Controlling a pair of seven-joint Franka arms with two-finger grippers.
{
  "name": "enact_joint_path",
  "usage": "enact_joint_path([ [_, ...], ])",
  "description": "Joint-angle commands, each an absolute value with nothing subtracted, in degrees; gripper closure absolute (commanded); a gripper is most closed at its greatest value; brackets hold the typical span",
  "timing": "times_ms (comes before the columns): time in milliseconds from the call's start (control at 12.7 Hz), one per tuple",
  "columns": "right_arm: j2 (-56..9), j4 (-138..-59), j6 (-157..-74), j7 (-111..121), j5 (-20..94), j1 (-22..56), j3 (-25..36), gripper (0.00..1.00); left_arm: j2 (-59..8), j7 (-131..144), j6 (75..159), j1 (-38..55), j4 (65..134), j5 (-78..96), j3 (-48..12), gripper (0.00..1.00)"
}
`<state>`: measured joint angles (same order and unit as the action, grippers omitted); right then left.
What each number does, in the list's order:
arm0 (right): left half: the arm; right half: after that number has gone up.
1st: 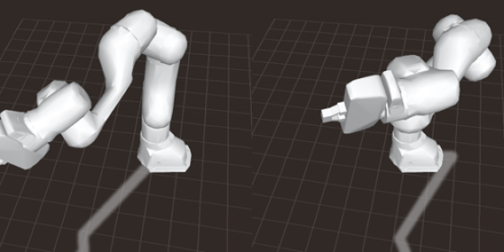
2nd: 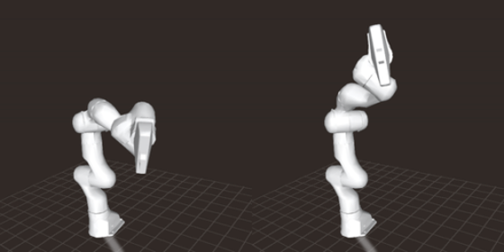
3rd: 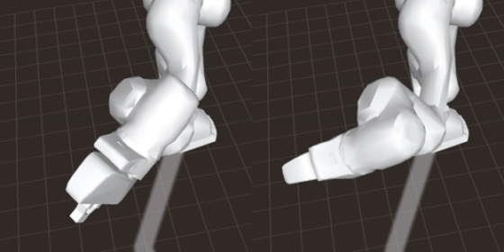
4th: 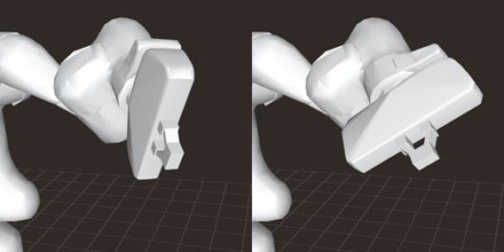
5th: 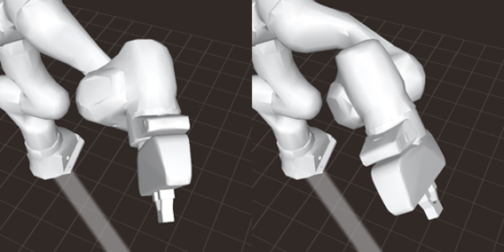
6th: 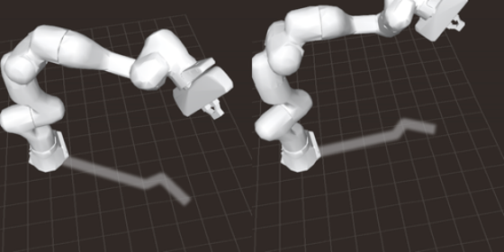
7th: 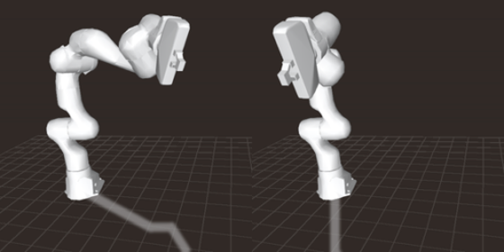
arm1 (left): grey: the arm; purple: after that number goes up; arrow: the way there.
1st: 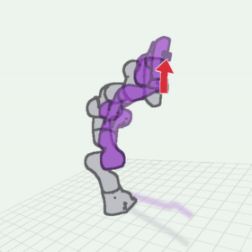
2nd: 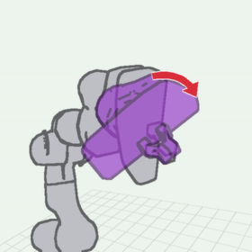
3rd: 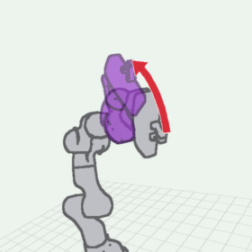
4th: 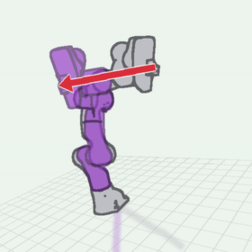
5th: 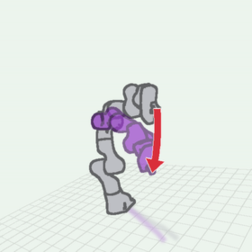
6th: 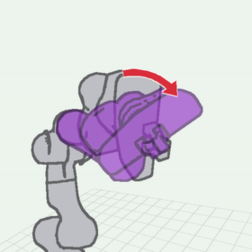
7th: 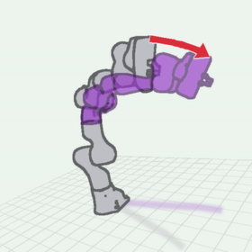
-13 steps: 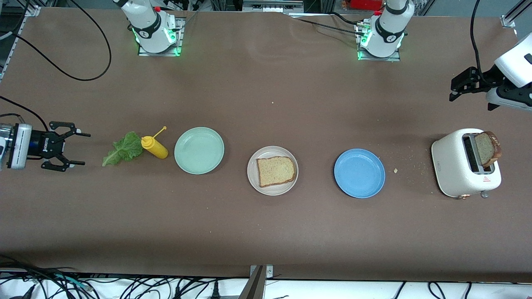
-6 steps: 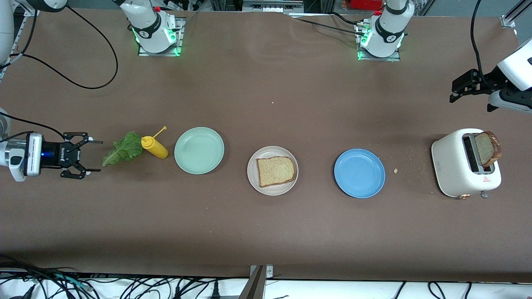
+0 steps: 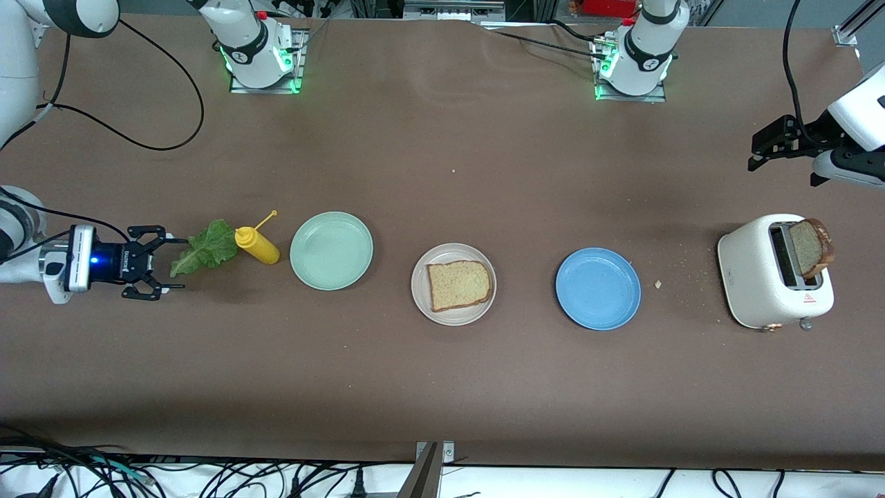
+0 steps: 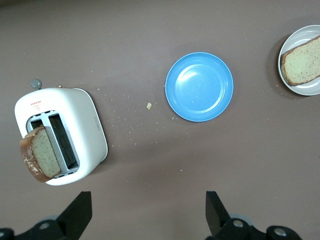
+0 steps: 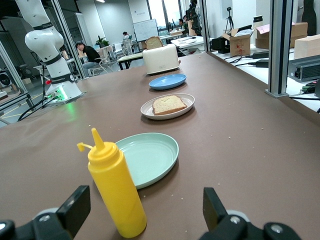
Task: Make sandwich in beige plate with both arms
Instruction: 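Move the right gripper toward the yellow squeeze bottle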
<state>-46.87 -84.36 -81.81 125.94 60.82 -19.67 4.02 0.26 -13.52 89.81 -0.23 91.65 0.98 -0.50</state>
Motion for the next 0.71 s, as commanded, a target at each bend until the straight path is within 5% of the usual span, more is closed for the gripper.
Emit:
enact_joint_path([
  [0,-51.5,-82.3,-79.5,128.1,65.2,-21.2,3.3,0.00,0.7,-13.9,90.2,-0.5,92.0,2.2,-0.6,0.00],
  [631,-52.2,-82.2,-77.7,126.7,65.0,-21.1,3.5,0.00,0.7,-13.9,90.2,-0.4,92.0,2.2,-0.5,0.00],
])
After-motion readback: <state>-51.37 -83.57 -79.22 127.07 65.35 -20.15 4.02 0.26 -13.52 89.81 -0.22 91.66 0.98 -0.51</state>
